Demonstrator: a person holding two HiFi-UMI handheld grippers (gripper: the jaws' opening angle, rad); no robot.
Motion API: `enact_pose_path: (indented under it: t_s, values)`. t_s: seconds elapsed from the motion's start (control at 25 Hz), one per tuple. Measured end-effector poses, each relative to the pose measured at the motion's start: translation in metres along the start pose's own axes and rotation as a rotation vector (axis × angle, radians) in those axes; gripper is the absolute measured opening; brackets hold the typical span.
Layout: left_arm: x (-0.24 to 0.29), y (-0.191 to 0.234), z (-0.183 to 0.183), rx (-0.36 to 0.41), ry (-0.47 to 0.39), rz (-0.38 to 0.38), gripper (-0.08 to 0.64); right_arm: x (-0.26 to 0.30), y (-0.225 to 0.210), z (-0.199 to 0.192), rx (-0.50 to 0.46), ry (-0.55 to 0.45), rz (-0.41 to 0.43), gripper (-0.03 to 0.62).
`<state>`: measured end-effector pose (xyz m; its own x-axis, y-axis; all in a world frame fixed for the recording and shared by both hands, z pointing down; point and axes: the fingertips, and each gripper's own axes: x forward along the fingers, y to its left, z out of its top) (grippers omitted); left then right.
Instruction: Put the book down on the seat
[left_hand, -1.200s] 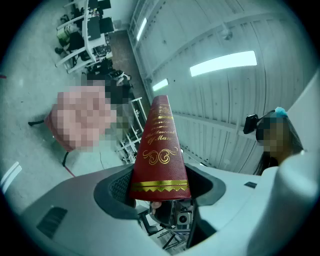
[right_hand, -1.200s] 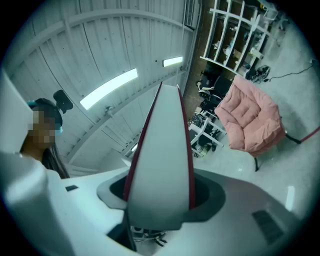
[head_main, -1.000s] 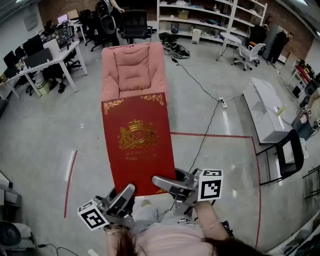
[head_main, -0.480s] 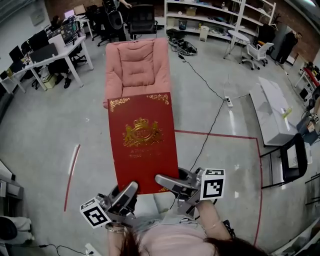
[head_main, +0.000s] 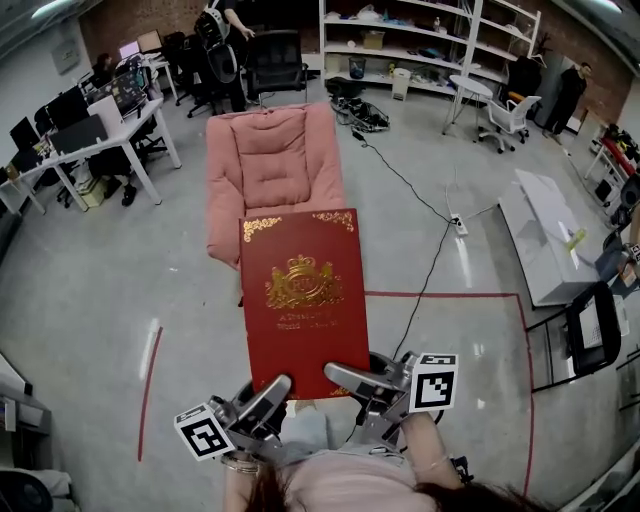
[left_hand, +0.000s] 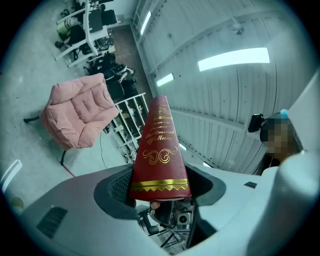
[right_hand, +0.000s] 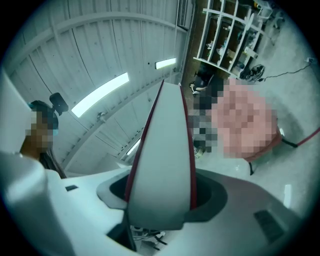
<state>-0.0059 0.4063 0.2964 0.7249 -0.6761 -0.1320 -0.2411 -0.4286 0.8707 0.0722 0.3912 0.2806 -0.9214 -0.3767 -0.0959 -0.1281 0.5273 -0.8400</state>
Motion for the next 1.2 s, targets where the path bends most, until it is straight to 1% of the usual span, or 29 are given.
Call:
enact_pose_path:
  t_s: [0.12, 0.28, 0.4, 0.6, 0.84, 0.96, 1.12, 1.2]
  values:
    - [0.007, 0.013, 0.039, -0.025, 0.027, -0.007, 0.276, 0.036, -0.005, 0.022, -0.013, -0.003, -0.021, 0.270]
    - [0.007, 0.035, 0.105, -0.057, 0.059, -0.018, 0.276, 0.101, -0.010, 0.050, -0.021, -0.005, -0.055, 0.270]
    - [0.005, 0.055, 0.131, -0.065, 0.074, -0.034, 0.276, 0.128, -0.023, 0.054, -0.021, -0.020, -0.080, 0.270]
    - [0.008, 0.074, 0.135, -0.075, 0.096, -0.041, 0.276, 0.135, -0.041, 0.052, -0.001, -0.038, -0.109, 0.270]
    - [0.013, 0.089, 0.135, -0.121, 0.081, -0.040, 0.276, 0.139, -0.056, 0.055, 0.010, -0.013, -0.139, 0.270]
    - [0.017, 0.094, 0.132, -0.125, 0.069, -0.038, 0.276, 0.137, -0.062, 0.057, 0.006, 0.000, -0.136, 0.270]
    - [0.021, 0.107, 0.130, -0.113, 0.053, -0.026, 0.276, 0.137, -0.076, 0.057, 0.016, 0.008, -0.124, 0.270]
    - [0.023, 0.116, 0.131, -0.129, 0.046, -0.021, 0.276, 0.141, -0.085, 0.059, 0.018, 0.015, -0.118, 0.270]
